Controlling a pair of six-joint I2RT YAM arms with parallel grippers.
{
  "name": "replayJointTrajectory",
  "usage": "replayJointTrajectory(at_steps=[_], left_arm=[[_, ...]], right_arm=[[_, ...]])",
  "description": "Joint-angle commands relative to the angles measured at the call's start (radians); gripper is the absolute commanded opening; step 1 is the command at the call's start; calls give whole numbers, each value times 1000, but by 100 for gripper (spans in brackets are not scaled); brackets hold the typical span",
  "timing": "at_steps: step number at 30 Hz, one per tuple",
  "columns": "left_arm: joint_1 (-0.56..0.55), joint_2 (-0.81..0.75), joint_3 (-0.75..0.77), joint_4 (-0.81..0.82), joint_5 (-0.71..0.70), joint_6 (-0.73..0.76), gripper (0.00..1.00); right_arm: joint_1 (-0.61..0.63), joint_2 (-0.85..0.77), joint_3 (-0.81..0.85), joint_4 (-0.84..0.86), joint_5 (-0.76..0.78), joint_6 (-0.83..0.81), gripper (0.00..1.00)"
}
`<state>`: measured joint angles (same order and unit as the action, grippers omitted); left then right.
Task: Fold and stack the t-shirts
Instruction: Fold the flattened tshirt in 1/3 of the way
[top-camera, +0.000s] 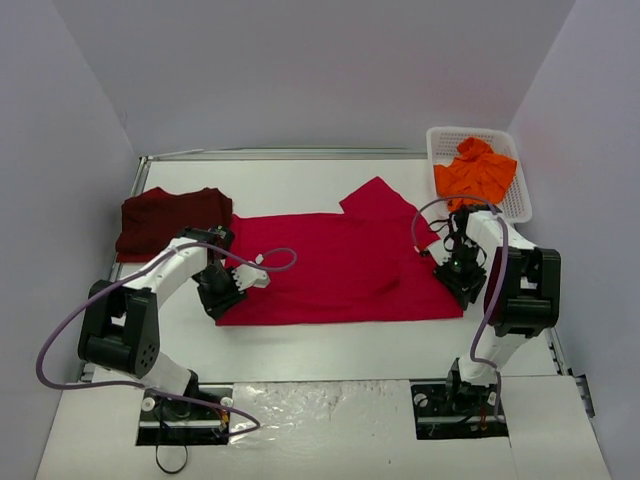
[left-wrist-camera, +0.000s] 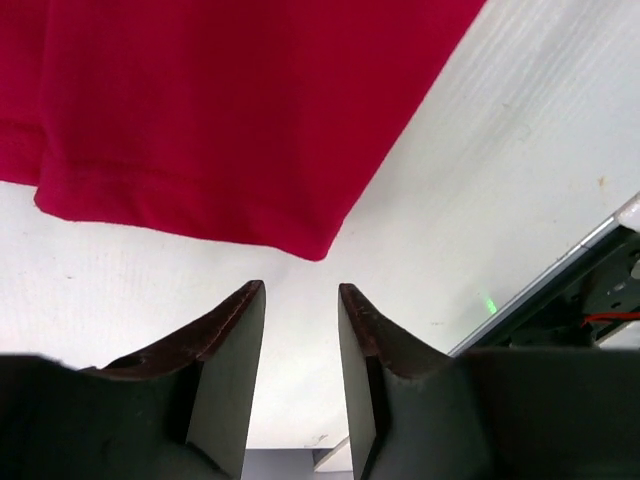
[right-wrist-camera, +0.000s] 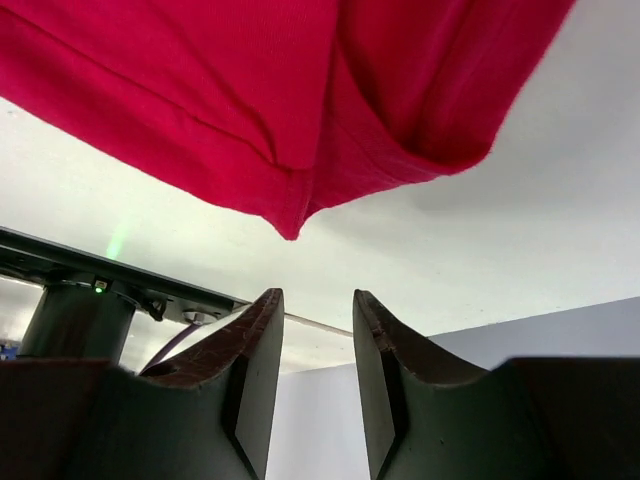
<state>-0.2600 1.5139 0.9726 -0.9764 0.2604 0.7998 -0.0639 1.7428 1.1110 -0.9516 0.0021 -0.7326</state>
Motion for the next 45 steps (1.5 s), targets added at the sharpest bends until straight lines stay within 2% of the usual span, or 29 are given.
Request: replayJointTrajectory(at_steps=[1, 6, 9, 10, 14, 18, 23, 37, 41, 45], left_arm=[[-2, -55, 73, -97, -4, 50, 35], [1, -67, 217, -180, 20, 73, 33], [18, -86, 267, -141, 82, 23, 32], [21, -93, 279, -93, 127, -25, 29], [28, -113, 244, 135, 148, -218, 26], [34, -95, 225, 318, 74, -362, 26], [42, -73, 239, 320, 10, -361, 26], [56, -95, 199, 357, -12, -363, 26], [61, -100, 189, 366, -16, -364, 26], [70, -109, 175, 377, -23, -366, 27]], right_arm=[[4, -45, 58, -117, -28, -8, 31], [6, -46, 171, -191, -62, -31, 26], [15, -31, 242, -200, -126, -39, 1], [21, -13, 251, -194, -146, -39, 0], [88, 44, 266, -115, -198, -10, 0], [177, 116, 297, -59, -231, 33, 0], [252, 193, 334, -21, -273, 55, 0], [360, 322, 417, 2, -317, 76, 0], [380, 372, 493, 2, -338, 84, 0], [380, 437, 648, 13, -350, 127, 0]])
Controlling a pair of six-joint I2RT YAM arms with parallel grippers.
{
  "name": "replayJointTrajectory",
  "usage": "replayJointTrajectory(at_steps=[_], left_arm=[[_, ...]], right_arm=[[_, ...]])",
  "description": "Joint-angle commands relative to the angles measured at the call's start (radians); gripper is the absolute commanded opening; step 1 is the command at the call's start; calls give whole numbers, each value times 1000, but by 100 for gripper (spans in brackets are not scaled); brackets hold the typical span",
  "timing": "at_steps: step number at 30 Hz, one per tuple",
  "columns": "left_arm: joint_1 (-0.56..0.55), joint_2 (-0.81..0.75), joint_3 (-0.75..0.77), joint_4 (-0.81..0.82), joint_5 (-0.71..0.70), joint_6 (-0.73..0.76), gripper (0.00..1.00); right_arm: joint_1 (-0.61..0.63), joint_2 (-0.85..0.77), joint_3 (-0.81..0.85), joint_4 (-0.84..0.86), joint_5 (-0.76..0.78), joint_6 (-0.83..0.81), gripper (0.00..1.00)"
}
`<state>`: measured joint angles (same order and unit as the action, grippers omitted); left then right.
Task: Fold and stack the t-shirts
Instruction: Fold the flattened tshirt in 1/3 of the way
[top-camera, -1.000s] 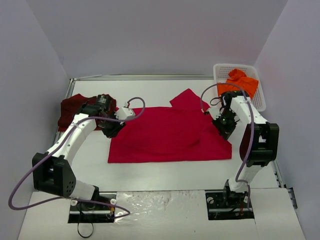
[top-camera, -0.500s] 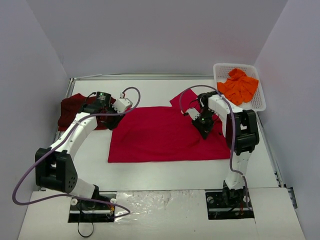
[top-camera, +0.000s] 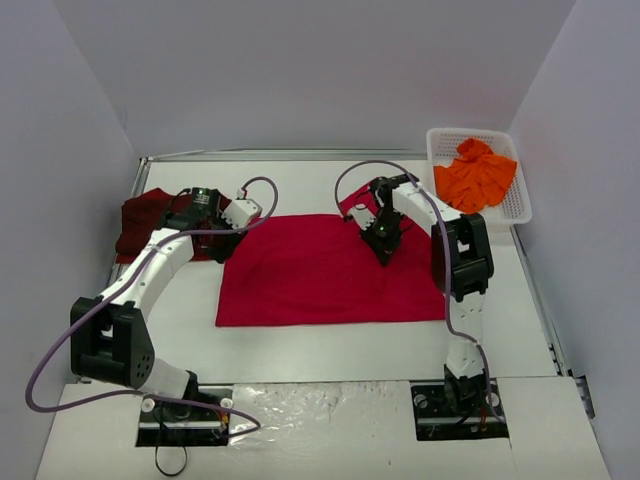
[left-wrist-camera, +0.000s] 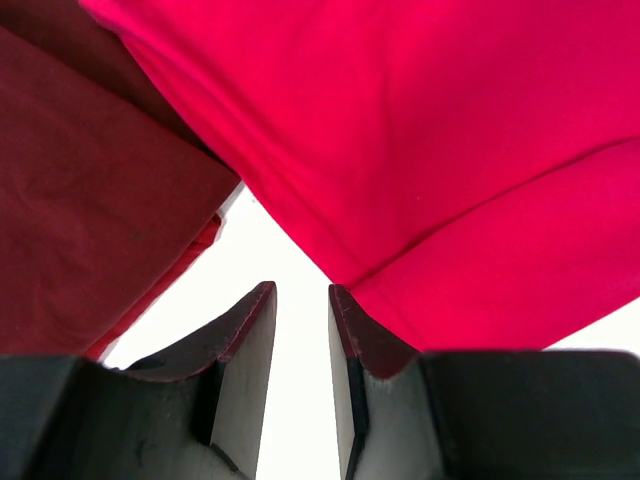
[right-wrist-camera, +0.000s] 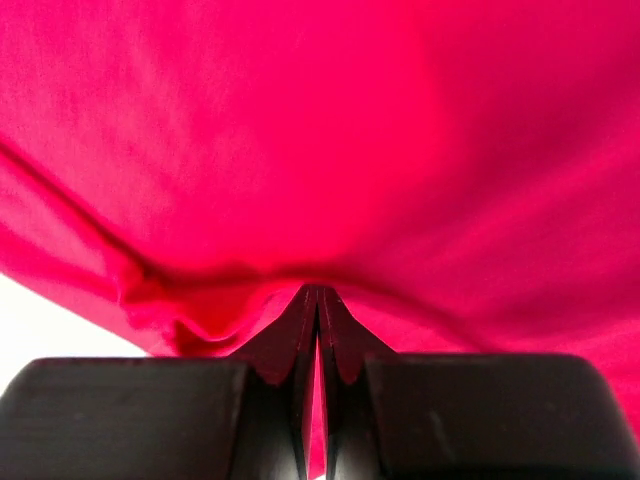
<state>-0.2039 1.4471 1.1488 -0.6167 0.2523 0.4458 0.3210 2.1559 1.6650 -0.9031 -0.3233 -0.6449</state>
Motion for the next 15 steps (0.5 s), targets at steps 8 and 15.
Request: replayJointTrajectory(at_steps=[8, 15], left_arm=[[29, -37, -8, 21, 2, -13, 27], [29, -28, 2, 15, 7, -15, 27]], right_arm=[[-16, 7, 119, -31, 18, 50, 0], [-25, -106, 38, -34, 55, 51, 0]])
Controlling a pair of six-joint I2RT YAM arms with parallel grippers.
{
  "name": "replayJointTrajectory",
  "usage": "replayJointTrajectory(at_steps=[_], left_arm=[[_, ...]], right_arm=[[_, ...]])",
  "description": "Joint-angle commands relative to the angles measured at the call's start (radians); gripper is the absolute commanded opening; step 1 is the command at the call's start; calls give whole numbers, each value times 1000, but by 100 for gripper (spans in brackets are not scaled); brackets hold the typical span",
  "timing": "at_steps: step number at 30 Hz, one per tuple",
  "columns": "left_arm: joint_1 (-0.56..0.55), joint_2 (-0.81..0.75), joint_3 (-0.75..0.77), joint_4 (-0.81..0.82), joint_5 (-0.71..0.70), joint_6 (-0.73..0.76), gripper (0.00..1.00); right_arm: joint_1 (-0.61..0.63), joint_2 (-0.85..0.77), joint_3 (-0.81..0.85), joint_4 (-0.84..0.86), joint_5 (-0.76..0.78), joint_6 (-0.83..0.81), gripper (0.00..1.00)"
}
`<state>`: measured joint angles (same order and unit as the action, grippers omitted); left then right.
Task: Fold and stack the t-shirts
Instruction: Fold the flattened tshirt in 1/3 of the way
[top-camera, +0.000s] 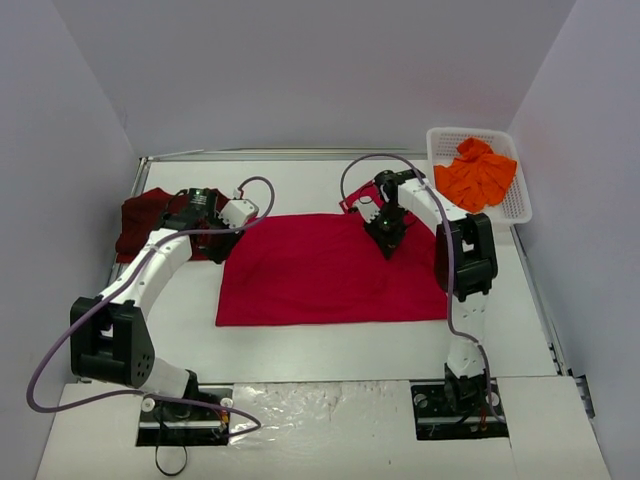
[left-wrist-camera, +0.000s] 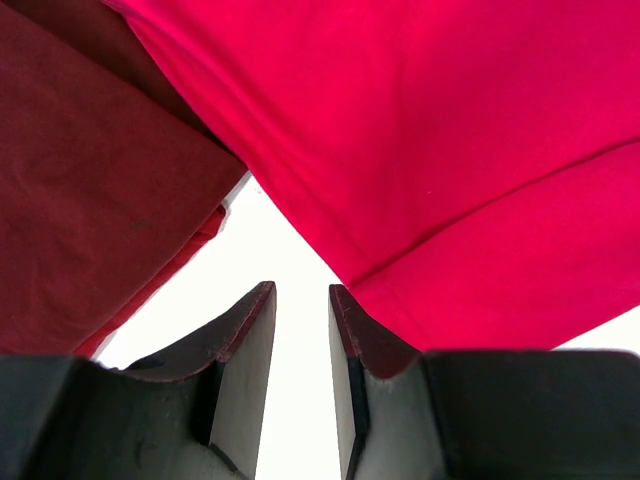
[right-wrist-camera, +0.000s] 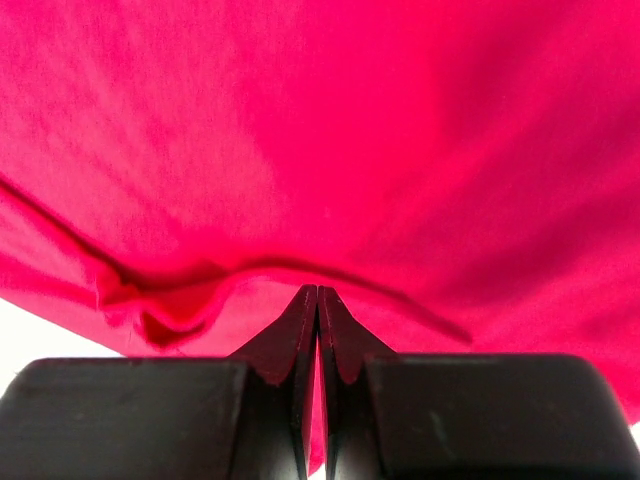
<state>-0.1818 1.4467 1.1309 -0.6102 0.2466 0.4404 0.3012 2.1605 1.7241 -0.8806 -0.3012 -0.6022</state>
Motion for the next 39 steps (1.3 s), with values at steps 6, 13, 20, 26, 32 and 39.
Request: replayJointTrajectory(at_steps=[6, 13, 20, 26, 32, 39], left_arm=[[7, -46, 13, 18, 8, -9, 27], [7, -60, 24, 3, 5, -8, 28], [7, -63, 7, 10, 2, -6, 28], [7, -62, 3, 17, -4, -5, 28], [8, -62, -8, 23, -10, -3, 28], [10, -46, -16, 32, -15, 0, 28]], right_arm=[[-4, -232, -103, -55, 53, 21, 0], [16, -284, -201, -89, 62, -1, 0], [58, -257, -225, -89, 25, 4, 0], [110, -186, -199, -90, 19, 13, 0], [138, -123, -198, -84, 14, 9, 0], [147, -18, -156, -54, -15, 9, 0]])
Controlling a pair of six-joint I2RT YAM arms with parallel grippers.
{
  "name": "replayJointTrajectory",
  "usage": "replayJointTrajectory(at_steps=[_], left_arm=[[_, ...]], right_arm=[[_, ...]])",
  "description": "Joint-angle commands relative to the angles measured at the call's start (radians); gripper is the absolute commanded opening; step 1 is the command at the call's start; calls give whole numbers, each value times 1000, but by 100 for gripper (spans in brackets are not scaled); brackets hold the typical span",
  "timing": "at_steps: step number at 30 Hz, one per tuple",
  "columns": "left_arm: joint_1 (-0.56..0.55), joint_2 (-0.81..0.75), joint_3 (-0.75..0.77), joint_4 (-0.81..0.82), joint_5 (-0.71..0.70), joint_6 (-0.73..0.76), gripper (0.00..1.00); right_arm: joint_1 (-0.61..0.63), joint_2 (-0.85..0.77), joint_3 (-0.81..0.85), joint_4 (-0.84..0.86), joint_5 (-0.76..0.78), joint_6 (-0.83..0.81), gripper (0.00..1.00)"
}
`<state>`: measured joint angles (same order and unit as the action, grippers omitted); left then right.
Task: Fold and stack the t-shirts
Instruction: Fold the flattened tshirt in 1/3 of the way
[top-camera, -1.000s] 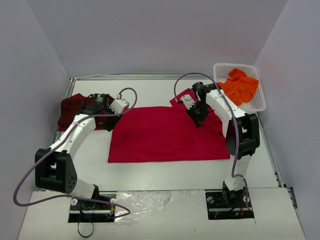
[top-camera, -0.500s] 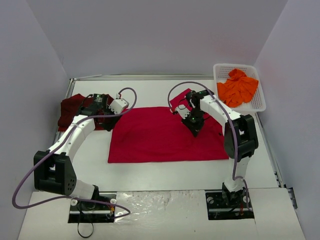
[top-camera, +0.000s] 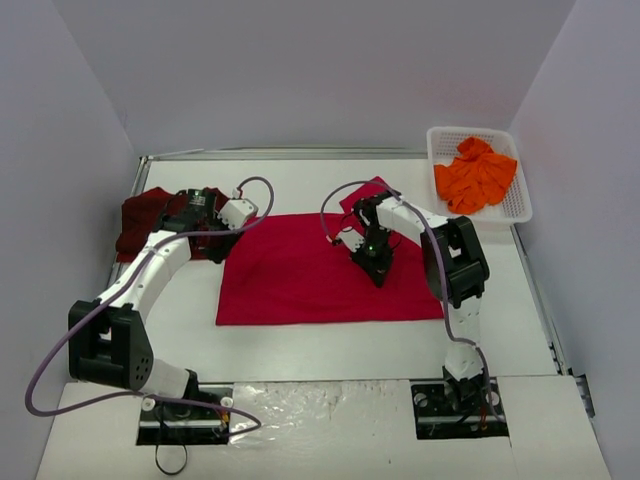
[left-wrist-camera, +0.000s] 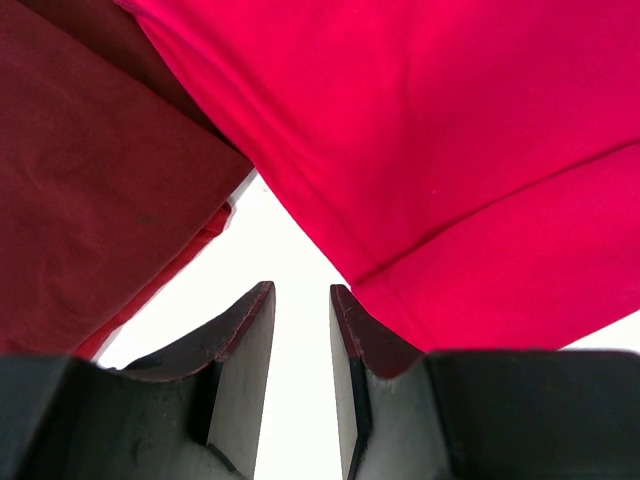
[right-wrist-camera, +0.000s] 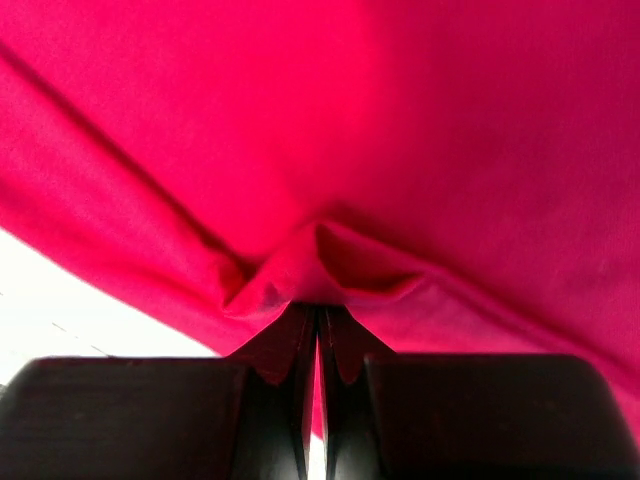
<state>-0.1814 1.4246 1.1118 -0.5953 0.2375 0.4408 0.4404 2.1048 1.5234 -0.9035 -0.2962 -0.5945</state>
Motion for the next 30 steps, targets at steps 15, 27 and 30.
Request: replayJointTrajectory(at_steps=[15, 27, 30], left_arm=[[14, 52, 132, 8, 84, 44, 39], [54, 403, 446, -109, 259, 254, 50], [103, 531, 581, -205, 379, 297, 52]], right_arm=[[-48, -129, 156, -152, -66, -48, 0], [-179, -178, 87, -97, -61, -19, 12], [-207, -167, 58, -83, -78, -16, 11]])
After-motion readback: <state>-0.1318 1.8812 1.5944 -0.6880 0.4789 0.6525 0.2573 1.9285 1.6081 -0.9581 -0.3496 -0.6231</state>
